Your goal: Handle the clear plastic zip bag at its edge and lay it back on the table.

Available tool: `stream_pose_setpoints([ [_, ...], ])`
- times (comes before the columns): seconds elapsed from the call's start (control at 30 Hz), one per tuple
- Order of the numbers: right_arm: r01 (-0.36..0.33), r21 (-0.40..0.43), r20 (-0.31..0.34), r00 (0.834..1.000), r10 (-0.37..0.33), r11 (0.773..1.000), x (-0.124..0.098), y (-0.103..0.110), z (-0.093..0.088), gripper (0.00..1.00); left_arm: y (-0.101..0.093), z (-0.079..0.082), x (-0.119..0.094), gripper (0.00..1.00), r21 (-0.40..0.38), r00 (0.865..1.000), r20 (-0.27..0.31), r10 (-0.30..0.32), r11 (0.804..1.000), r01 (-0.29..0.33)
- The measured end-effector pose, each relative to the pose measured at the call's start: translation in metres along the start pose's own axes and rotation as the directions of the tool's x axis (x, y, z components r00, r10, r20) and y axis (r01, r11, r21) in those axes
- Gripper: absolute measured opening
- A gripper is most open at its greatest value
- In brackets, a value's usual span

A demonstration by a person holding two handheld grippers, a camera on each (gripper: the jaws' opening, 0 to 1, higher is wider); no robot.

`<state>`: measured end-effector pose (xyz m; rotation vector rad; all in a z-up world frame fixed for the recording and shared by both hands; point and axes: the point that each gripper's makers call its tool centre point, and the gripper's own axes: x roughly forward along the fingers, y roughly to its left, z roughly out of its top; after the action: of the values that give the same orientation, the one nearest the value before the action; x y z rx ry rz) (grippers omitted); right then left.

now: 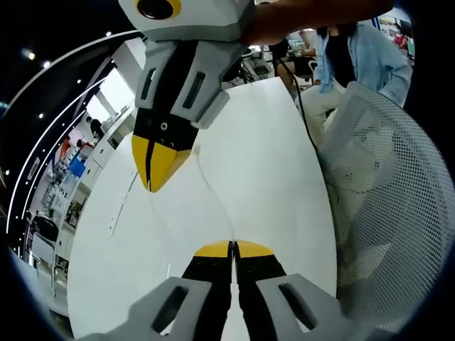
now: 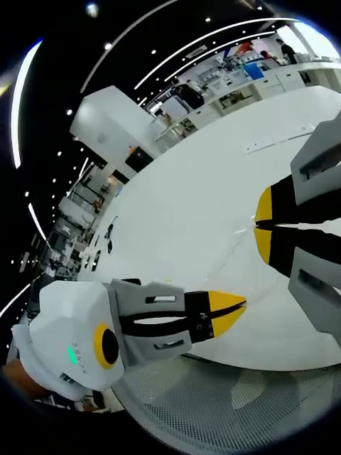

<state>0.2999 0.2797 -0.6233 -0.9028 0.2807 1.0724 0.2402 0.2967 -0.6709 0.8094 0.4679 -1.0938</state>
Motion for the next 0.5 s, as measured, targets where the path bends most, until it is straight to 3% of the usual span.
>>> stream_pose_setpoints([
  [0.2,0.051,-0.022,0.024,0.998,-0.05,0.998,-0.006,-0.014,0.009,0.0,0.007,0.003,-0.003,0.0,0.015,1.0,0.0,0.029,0.999,-0.029],
  [0.5,0.042,-0.029,0.026,0.999,-0.042,0.999,-0.003,-0.007,0.009,0.0,0.012,-0.006,0.001,0.0,0.027,0.999,-0.013,0.041,0.999,-0.041],
])
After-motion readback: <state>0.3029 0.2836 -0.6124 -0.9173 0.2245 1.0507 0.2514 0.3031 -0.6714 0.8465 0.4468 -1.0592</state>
